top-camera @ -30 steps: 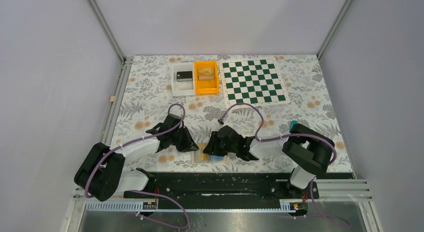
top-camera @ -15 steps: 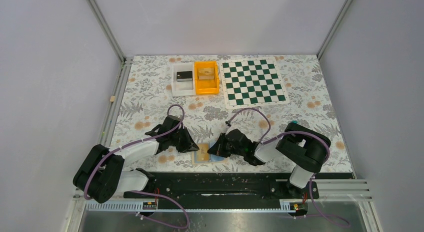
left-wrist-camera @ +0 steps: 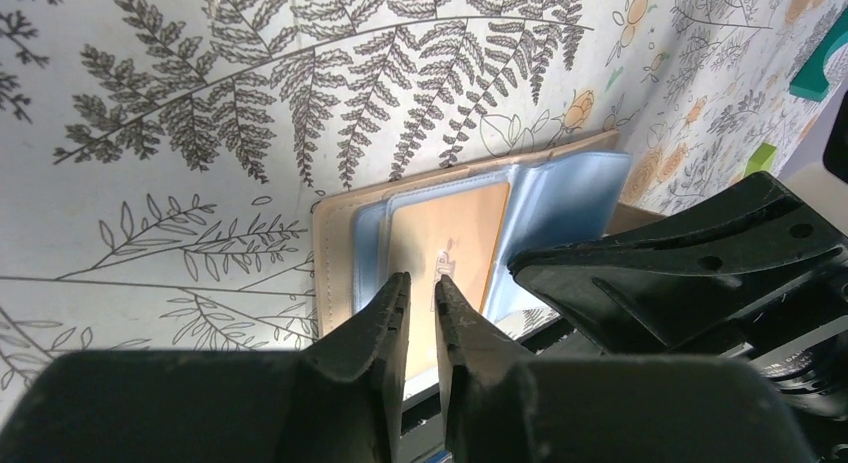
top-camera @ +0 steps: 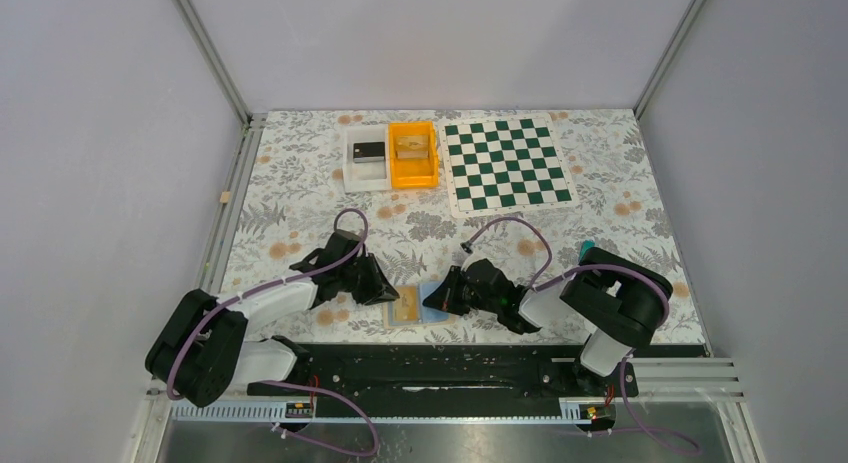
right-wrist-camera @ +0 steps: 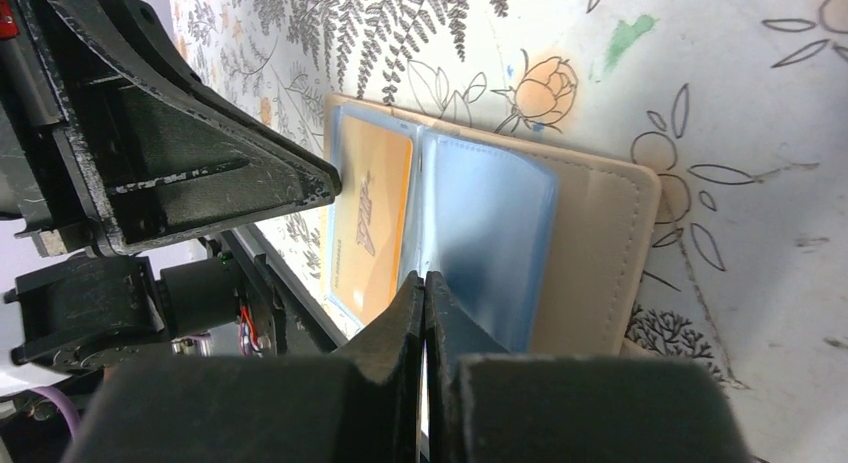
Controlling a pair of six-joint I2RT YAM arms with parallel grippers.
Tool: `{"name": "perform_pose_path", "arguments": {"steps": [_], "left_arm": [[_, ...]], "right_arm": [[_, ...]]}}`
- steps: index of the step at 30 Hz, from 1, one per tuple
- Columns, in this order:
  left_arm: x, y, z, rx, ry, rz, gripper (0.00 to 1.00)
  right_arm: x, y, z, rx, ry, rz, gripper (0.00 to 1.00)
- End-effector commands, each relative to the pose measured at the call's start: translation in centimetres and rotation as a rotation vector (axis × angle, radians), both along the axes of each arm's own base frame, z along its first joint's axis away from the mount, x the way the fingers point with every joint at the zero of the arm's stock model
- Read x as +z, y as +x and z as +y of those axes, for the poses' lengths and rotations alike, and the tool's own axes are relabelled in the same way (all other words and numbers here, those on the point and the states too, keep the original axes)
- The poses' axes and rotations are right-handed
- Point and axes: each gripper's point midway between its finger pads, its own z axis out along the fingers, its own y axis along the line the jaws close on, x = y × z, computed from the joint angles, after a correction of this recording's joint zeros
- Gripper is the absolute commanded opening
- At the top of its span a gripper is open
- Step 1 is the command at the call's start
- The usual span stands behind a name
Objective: Take the credit cards out of the card holder
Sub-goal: Remove the credit card from the card holder.
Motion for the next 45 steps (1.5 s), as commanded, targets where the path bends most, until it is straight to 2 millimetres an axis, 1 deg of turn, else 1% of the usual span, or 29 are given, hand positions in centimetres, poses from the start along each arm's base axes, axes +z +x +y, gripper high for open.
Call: {"name": "perform_pose_path", "arguments": {"steps": [1, 6, 8, 12, 16, 19, 23, 28, 31, 37, 40, 45], "left_arm": [[-0.7, -1.4, 1.2, 0.016, 0.049, 0.041, 0.18], [1.3, -0.9, 1.3, 0.026, 0.042, -0.001, 0.20], [1.7, -0.8, 1.5, 0.030, 0.054, -0.014, 0.19], [1.4, -1.0, 1.9, 0.031, 0.077, -0.011, 0.18], [0.5, -1.3, 1.9, 0.021, 0.076, 0.006, 0.16], [-0.4, -1.4, 1.8, 0.015, 0.076, 0.023, 0.13], [-1.4, -1.8, 1.9, 0.011, 0.088, 0.047, 0.11], [-1.7, -1.9, 2.2, 0.015, 0.102, 0.052, 0.09], [-1.9, -1.9, 2.2, 0.015, 0.108, 0.056, 0.09], [-2.1, -2.0, 2.3, 0.012, 0.112, 0.065, 0.09], [-1.9, -1.9, 2.2, 0.011, 0.108, 0.058, 0.09], [-2.1, -2.0, 2.1, 0.008, 0.103, 0.065, 0.10]], "right_arm": [[2.0, 0.3, 1.3, 0.040, 0.070, -0.034, 0.01], [2.8, 0.4, 1.6, 0.041, 0.082, -0.038, 0.15], [3.0, 0.4, 1.8, 0.045, 0.085, -0.037, 0.17], [3.7, 0.4, 2.3, 0.058, 0.103, -0.035, 0.21], [3.4, 0.5, 2.5, 0.062, 0.089, -0.026, 0.26], [3.0, 0.5, 2.7, 0.067, 0.081, -0.012, 0.27], [1.9, 0.4, 2.8, 0.070, 0.051, 0.017, 0.28], [0.6, 0.2, 2.7, 0.078, 0.019, 0.040, 0.30], [0.4, 0.1, 2.6, 0.078, 0.018, 0.046, 0.31], [0.7, 0.2, 2.5, 0.080, 0.010, 0.029, 0.33], [1.5, 0.0, 3.2, 0.109, 0.059, 0.022, 0.31], [2.9, -0.5, 4.7, 0.150, 0.188, 0.019, 0.24]]}}
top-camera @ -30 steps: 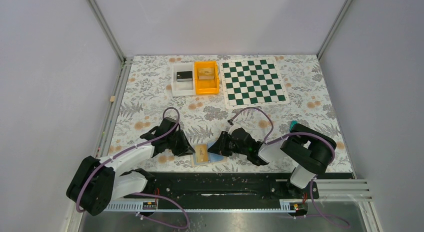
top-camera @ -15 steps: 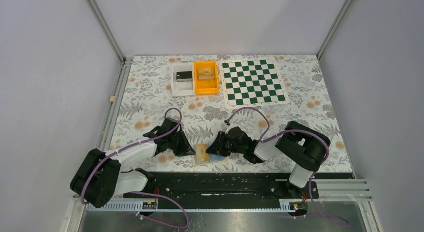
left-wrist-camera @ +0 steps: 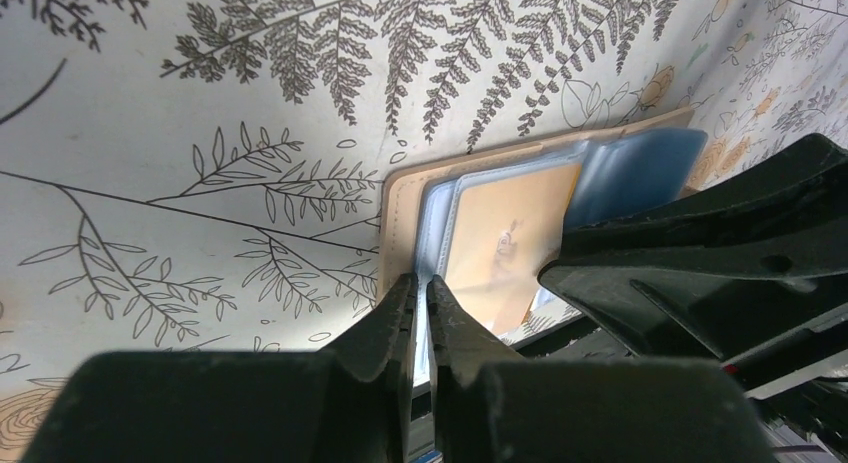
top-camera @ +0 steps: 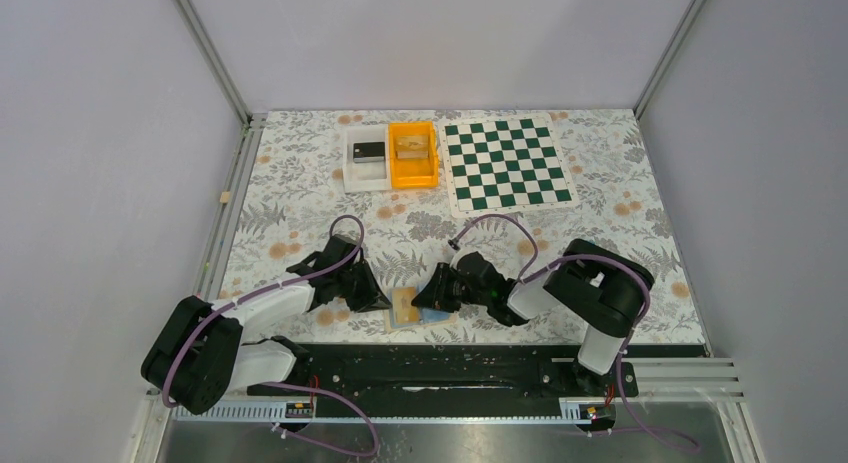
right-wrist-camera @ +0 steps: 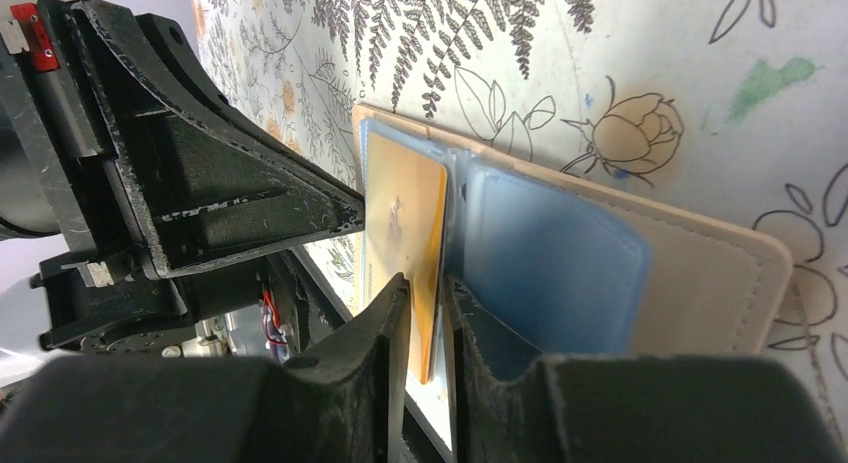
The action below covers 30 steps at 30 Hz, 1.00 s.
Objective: Take the credit cards out of the card holder
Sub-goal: Remove the credit card from the card holder.
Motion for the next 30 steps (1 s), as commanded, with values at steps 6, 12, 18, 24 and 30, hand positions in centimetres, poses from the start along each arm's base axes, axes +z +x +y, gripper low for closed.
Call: {"name": "perform_pose_path", "arguments": {"steps": [6, 12, 18, 24, 30], "left_arm": [[-1.7, -0.2, 0.6, -0.006, 0.048, 0.017, 0.09], [-2.5, -0.3, 0.9, -0.003, 0.072, 0.040, 0.10], [-2.9, -0.5, 0.9, 0.001, 0.072, 0.054, 0.10], [-2.7, -0.4, 0.7, 0.005, 0.061, 0.051, 0.10], [-2.9, -0.6, 0.8, 0.003, 0.066, 0.057, 0.10]], "right_arm": [[3.0, -0.2, 2.0, 0.061, 0.174, -0.051, 0.14], [3.6, -0.6, 1.7, 0.085, 0.182, -0.091, 0.00], [4.9, -1.4, 2.0, 0.151, 0.234, -0.133, 0.00], [4.6, -1.2, 2.6, 0.154, 0.231, -0.105, 0.25], [4.4, -0.9, 2.4, 0.132, 0.224, -0.112, 0.07]]}}
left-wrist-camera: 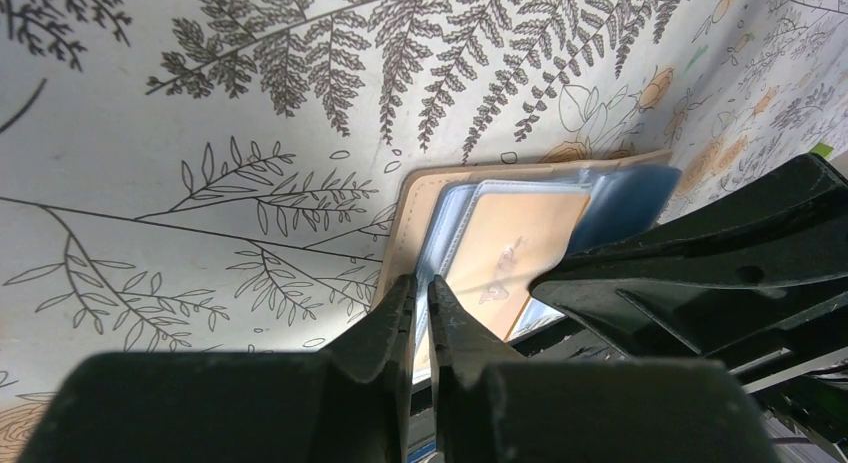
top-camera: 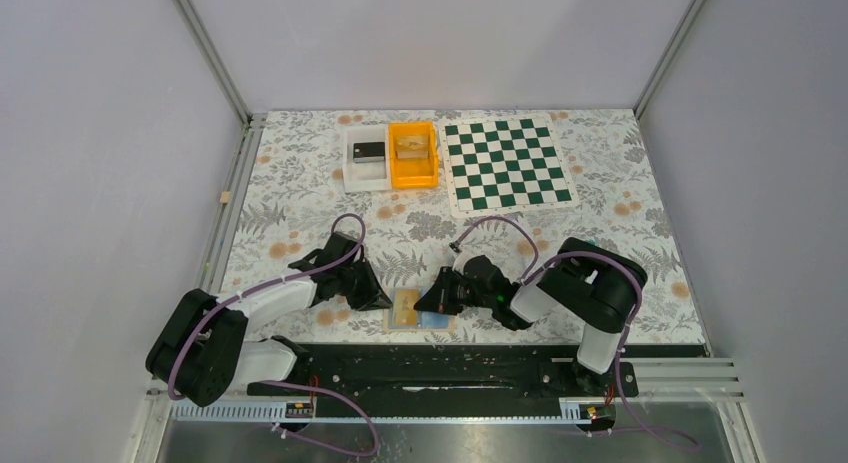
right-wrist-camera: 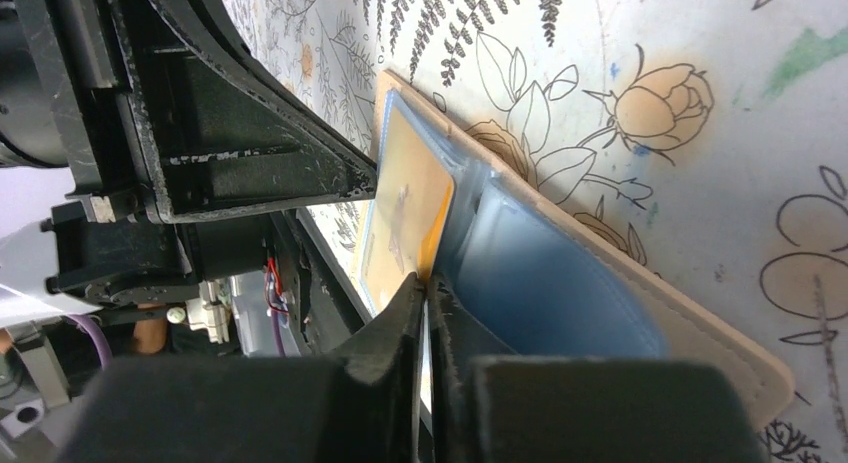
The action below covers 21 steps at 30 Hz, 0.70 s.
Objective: Take the credit cards out of the card holder
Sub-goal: Remove the credit card from the card holder.
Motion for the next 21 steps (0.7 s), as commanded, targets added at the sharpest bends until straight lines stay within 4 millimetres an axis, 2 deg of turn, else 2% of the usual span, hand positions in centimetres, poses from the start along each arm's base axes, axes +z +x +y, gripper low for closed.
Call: {"name": "perform_pose_path", "arguments": {"steps": [1, 10, 21], "left_arm": [[-2.6, -0.7, 1.0, 0.008, 0.073, 0.020, 0.10], [-2.9, -0.7, 1.4, 0.012, 0.103, 0.033, 0.10], [-3.6, -0.9, 1.8, 0.014, 0.130, 0.048, 0.10]], "right_arm": [[4.2, 0.2, 2.5, 0.051, 0.151, -0.086, 0.01], [3.2, 0.3, 0.2, -0.011, 0.103, -0.100, 0.00], [0.7, 0.0, -2.1, -0.028, 0.035, -0.025, 0.00]]}}
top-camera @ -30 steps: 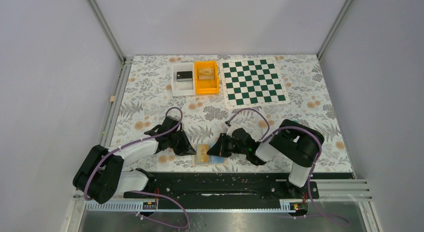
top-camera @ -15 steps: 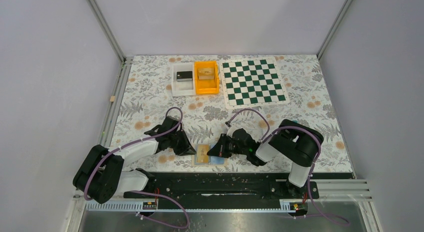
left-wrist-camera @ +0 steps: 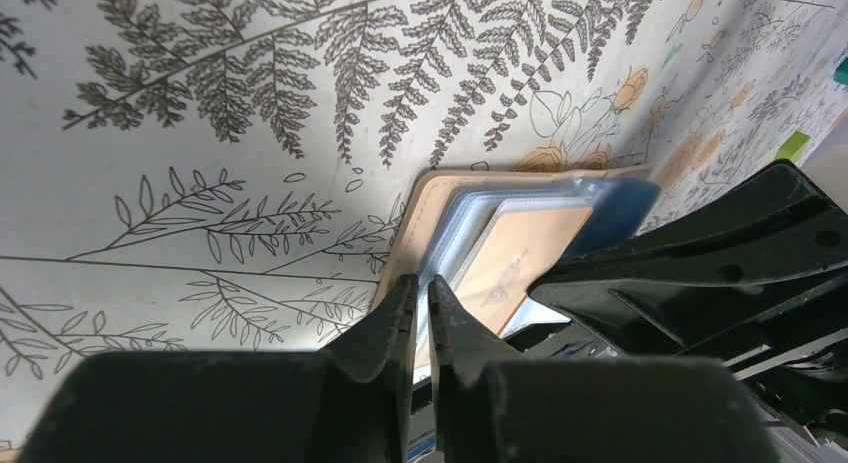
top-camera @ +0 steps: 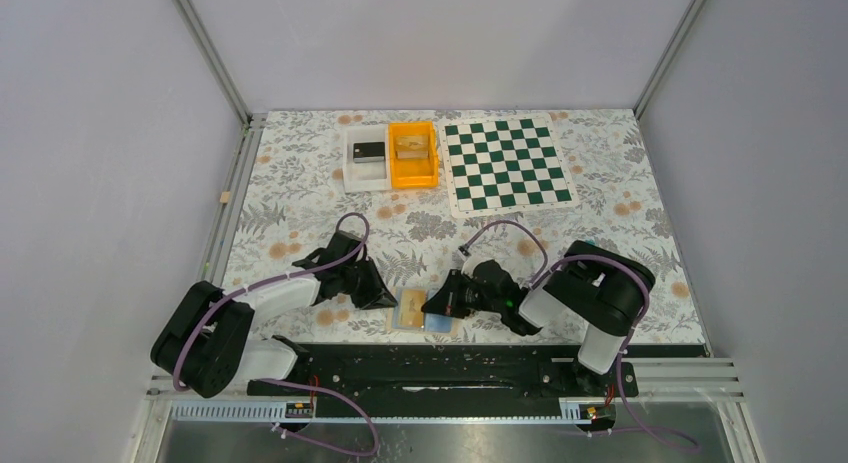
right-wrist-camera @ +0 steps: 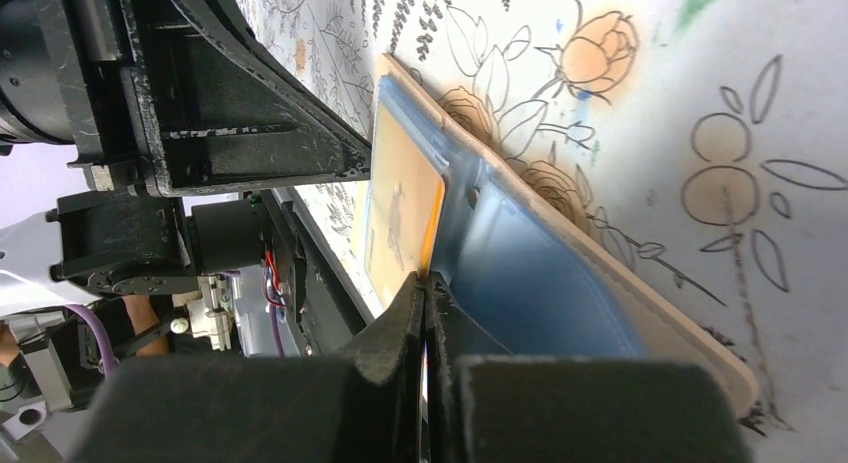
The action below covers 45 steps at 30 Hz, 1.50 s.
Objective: Take the credit cards out of the card holder
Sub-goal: Remove the credit card from the card holder.
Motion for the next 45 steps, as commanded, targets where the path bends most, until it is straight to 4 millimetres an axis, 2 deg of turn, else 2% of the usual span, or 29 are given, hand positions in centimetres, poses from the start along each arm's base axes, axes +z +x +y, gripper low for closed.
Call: {"name": "perform_pose_path", "arguments": {"steps": [1, 4, 12, 27, 30, 33, 36, 40, 45], "left_arm": [[-3.5, -1.2, 2.7, 0.025, 0.166, 0.042, 0.10], [-3.4, -1.2, 2.8, 0.027, 0.168, 0.039, 0.10], [-3.4, -1.1, 2.7, 0.025, 0.170, 0.042, 0.10], [-3.5, -1.1, 2.8, 0.023, 0.177, 0.045, 0.10], [-3.4, -1.0, 2.7, 0.022, 0.179, 0.045, 0.10], [-3.1, -0.9, 2.6, 0.019, 0.173, 0.041, 0.11], [-2.4, -0.5, 2.2, 0.017, 0.150, 0.024, 0.12], [-0.6, 0.2, 1.3, 0.008, 0.103, -0.013, 0.14], [2.9, 1.7, -0.4, -0.012, 0.010, -0.099, 0.32]], "right_arm": [[0.9, 0.4, -0.5, 0.006, 0.037, -0.009, 0.00], [0.5, 0.7, -1.2, 0.001, 0.030, 0.017, 0.00], [0.7, 0.2, -0.9, 0.053, 0.026, 0.049, 0.00], [1.3, 0.2, -2.2, 0.055, 0.027, 0.077, 0.00], [1.2, 0.5, -3.0, 0.016, 0.021, 0.083, 0.00], [0.4, 0.9, -4.6, -0.066, -0.025, 0.123, 0.00], [0.5, 1.3, -5.9, -0.127, -0.052, 0.126, 0.00], [1.7, 1.4, -6.3, -0.145, -0.051, 0.105, 0.00], [3.7, 1.8, -6.1, -0.156, -0.018, 0.080, 0.00]]}}
